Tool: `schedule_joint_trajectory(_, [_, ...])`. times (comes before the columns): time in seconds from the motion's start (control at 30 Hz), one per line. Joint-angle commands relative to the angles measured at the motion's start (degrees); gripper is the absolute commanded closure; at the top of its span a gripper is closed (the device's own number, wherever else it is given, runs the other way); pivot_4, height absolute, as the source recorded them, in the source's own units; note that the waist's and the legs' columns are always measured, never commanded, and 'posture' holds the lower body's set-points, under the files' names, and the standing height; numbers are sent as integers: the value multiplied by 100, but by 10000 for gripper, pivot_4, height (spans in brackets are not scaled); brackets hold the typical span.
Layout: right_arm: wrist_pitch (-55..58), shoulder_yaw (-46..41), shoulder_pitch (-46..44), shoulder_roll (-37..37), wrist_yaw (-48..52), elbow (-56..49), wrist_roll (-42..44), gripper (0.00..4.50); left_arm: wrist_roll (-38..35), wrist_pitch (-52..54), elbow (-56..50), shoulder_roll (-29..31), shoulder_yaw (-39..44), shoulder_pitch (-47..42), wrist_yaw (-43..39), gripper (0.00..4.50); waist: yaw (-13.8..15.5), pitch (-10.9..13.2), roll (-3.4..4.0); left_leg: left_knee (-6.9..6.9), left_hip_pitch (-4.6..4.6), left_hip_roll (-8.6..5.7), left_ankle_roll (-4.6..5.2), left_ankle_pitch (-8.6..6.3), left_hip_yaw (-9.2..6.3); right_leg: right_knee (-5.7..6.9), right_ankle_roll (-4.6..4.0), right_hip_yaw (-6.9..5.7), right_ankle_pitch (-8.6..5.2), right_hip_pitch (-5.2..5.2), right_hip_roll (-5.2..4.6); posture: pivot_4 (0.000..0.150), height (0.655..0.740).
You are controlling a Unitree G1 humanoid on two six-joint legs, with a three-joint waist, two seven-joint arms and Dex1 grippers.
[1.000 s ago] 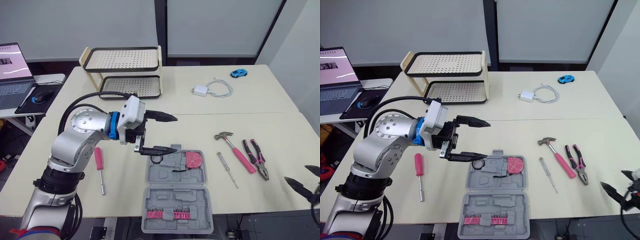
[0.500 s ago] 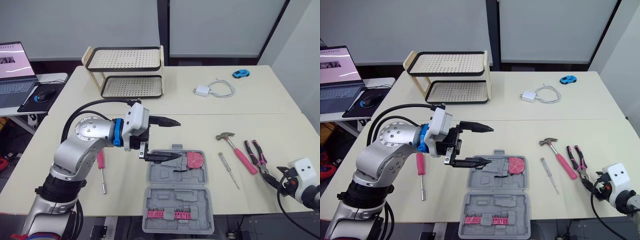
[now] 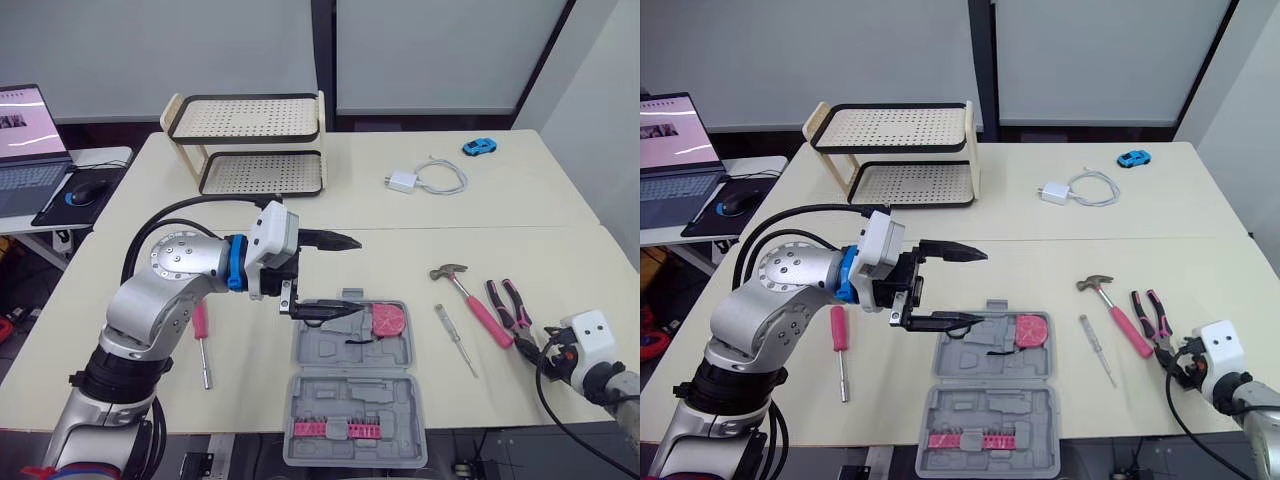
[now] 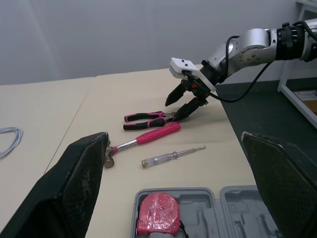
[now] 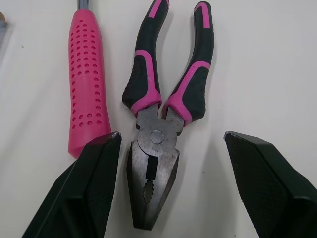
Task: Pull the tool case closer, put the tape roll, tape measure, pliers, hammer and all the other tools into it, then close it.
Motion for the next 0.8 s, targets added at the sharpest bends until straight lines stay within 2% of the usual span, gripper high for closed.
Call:
schedule_joint_trajectory(0.03, [-135,-12,-102,13,-111,81,-68,9339,-26,-78,-113,-10,103,-101,11,0,0,0,1,0,0,0,0,0,1,0,0,1,0,0,0,1500,7400])
schedule_joint_trajectory(0.33, [-3,110,-274,222,-258,175,-10,9339,-70,-5,-232,36,124,-49,57,0,-10,0,1,0,1,0,0,0,0,0,0,1,0,0,1,1500,7400])
schedule_joint_trajectory(0.43, [-116,131,-269,268,-245,284,-39,15389,-61,-14,-236,50,126,-28,46,0,-9,0,0,0,0,1,0,0,-1,0,0,0,0,0,1,1500,7400])
schedule_joint_trajectory(0.6, [-141,106,-309,320,-298,393,-7,32887,-62,12,-232,49,122,-57,62,0,-9,0,0,0,1,1,0,0,0,0,0,1,0,1,1,1500,7400])
schedule_joint_trajectory(0.8, [-121,54,-326,375,-467,347,21,33275,-58,29,-209,36,108,-86,71,0,-8,-1,0,1,1,0,0,0,-1,0,0,0,0,1,1,1500,7400])
